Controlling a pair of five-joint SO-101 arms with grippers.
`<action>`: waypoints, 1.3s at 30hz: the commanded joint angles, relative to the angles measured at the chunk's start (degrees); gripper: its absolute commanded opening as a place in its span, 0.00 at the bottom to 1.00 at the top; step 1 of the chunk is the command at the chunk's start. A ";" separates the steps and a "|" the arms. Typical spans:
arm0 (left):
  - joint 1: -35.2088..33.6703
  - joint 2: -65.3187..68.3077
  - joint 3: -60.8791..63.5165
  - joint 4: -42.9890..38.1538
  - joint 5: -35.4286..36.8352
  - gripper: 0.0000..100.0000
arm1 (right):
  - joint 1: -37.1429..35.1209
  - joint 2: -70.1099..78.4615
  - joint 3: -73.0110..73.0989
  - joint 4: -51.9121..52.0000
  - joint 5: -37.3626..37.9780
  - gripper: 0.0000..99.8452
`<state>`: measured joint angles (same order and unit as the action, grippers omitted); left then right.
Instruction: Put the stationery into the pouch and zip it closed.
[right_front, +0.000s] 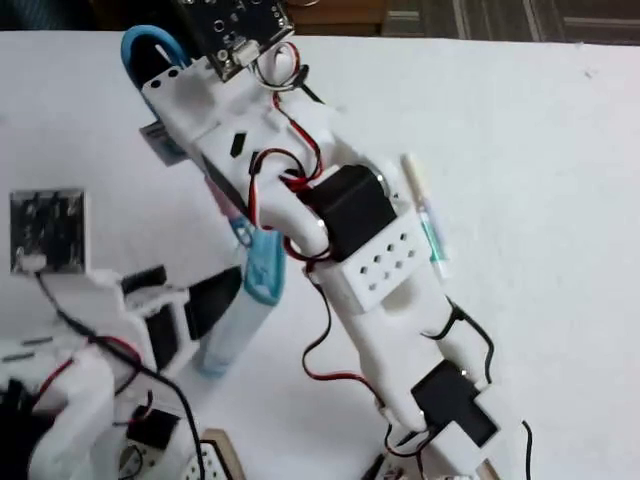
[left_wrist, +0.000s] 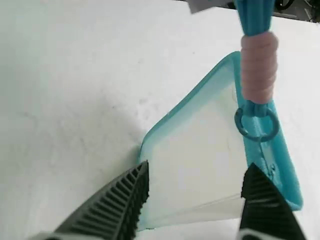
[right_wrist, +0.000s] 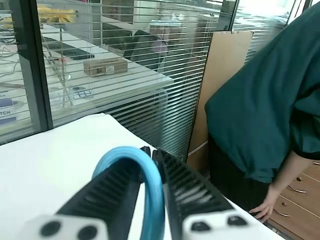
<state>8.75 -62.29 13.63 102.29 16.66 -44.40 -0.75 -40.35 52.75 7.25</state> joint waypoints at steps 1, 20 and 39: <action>3.30 3.56 -2.02 0.09 0.35 0.30 | 0.57 -0.22 -2.02 -0.22 -0.44 0.02; 6.55 -4.09 -6.77 0.09 3.43 0.30 | 0.57 -0.22 -2.02 -0.13 -0.09 0.02; 12.70 6.11 -10.37 0.09 5.63 0.32 | 0.57 -0.22 -2.02 0.04 -0.35 0.02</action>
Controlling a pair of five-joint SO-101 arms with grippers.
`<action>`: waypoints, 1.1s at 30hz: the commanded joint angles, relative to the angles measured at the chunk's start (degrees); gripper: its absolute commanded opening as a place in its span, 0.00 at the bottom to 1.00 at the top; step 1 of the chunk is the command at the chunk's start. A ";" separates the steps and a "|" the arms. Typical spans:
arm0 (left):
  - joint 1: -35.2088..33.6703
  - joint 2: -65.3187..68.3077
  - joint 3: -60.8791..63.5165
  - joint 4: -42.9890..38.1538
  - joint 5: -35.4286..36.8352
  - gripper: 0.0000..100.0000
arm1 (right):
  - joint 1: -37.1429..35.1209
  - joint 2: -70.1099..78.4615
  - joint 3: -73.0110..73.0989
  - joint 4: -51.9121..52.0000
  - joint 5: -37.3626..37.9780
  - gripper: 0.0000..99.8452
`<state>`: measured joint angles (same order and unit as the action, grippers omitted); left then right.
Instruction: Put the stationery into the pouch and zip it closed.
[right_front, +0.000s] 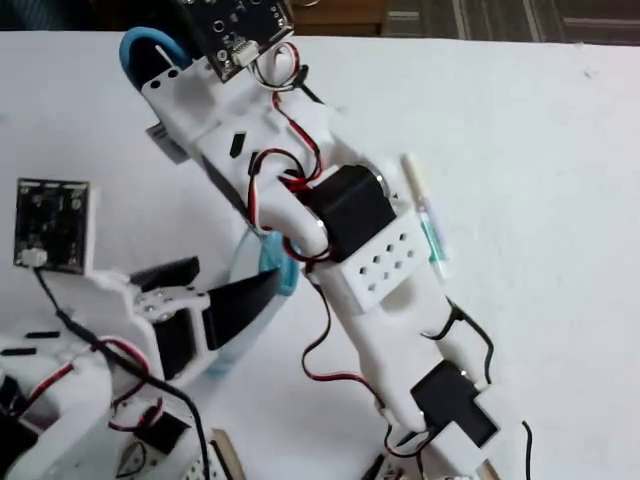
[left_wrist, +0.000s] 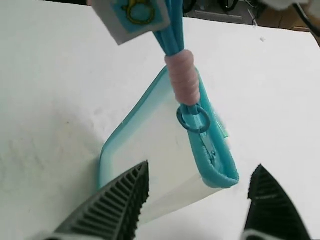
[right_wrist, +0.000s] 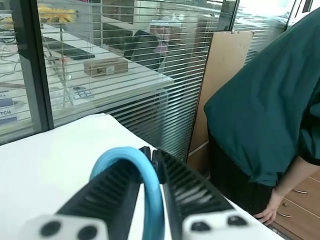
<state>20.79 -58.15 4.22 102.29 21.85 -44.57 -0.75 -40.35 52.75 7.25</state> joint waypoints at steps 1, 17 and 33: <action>0.66 2.42 -0.97 0.09 0.44 0.32 | 0.75 -0.22 -2.02 0.04 -0.35 0.02; 0.57 3.03 9.76 -0.44 -10.81 0.20 | 0.92 -0.22 -2.02 -0.13 -0.26 0.02; -5.93 2.95 10.46 0.00 -21.19 0.02 | 17.19 5.49 -2.46 -2.42 -0.44 0.02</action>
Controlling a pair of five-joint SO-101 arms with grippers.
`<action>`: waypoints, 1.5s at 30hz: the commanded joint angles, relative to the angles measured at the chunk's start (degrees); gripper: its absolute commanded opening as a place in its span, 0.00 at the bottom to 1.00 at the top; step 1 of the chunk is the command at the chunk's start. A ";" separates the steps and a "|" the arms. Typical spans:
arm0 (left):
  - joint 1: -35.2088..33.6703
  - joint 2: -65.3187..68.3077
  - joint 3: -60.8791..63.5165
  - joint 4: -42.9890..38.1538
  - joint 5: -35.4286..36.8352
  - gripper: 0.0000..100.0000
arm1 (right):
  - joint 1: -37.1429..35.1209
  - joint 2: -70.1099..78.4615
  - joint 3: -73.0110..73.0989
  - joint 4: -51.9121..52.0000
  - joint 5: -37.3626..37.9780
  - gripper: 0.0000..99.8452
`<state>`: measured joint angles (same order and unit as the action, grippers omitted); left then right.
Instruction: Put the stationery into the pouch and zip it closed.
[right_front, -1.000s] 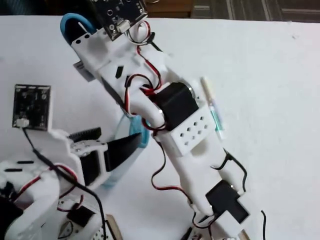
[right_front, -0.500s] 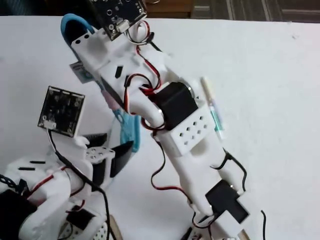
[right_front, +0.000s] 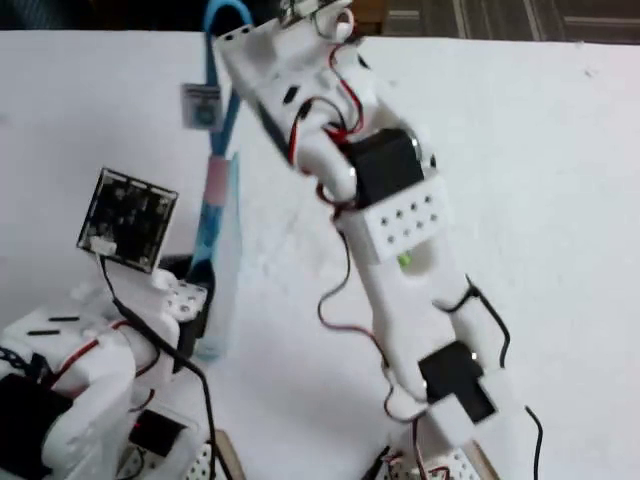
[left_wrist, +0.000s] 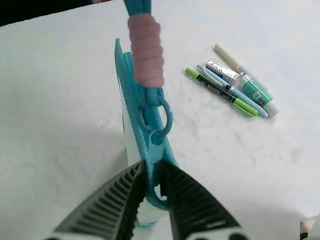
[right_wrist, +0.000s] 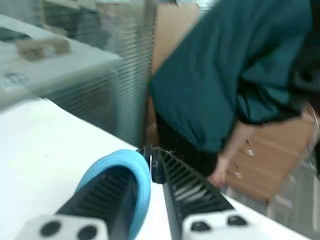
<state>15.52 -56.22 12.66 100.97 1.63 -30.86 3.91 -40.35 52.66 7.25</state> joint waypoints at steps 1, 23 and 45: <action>-0.66 1.01 2.02 1.32 -0.97 0.02 | 4.35 1.80 -2.46 -3.38 -0.44 0.02; -0.57 1.01 2.11 1.49 -1.23 0.02 | 17.27 8.84 -2.20 -16.22 -0.44 0.02; -0.75 0.92 0.44 1.32 -1.41 0.02 | 18.24 11.65 -2.37 11.91 15.12 0.33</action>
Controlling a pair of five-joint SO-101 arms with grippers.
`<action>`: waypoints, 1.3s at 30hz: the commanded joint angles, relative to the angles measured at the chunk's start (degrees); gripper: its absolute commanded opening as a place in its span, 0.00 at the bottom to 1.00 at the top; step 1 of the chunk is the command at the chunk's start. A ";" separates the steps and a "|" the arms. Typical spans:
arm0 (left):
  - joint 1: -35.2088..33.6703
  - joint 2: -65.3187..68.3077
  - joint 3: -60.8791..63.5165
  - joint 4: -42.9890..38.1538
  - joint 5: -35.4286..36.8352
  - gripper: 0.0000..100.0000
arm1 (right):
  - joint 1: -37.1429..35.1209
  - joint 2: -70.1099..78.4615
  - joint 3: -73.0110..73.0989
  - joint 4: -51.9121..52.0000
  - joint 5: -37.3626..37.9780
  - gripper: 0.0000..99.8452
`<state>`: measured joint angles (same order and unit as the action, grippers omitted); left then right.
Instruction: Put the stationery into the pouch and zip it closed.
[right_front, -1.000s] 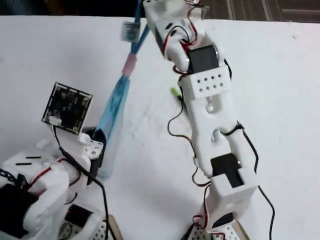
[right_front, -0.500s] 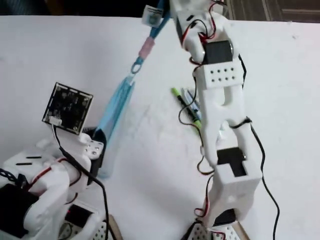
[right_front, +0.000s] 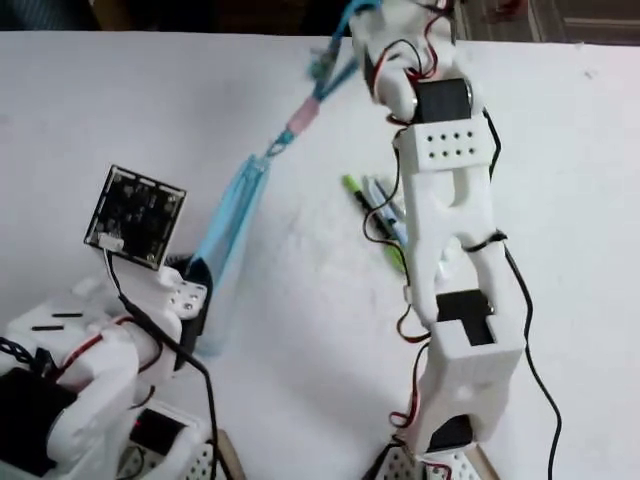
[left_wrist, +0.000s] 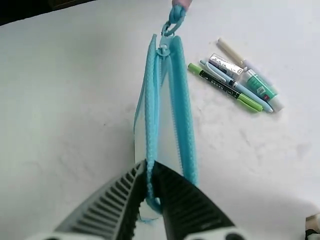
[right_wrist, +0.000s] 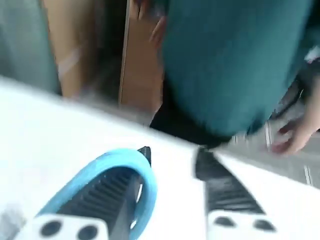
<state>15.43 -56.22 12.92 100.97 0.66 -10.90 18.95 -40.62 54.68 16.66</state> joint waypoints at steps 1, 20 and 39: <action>-0.66 0.92 -0.70 1.32 -1.23 0.02 | -2.68 -4.26 -2.20 14.02 8.26 0.36; -0.92 1.01 -1.05 1.14 -6.95 0.02 | -6.90 -28.70 -1.32 46.55 35.87 0.33; -0.92 1.01 -1.05 1.23 -6.68 0.03 | -15.78 -33.19 34.73 36.18 20.66 0.30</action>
<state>14.90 -56.04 11.43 101.85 -5.93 -27.08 -12.62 -8.88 93.45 38.55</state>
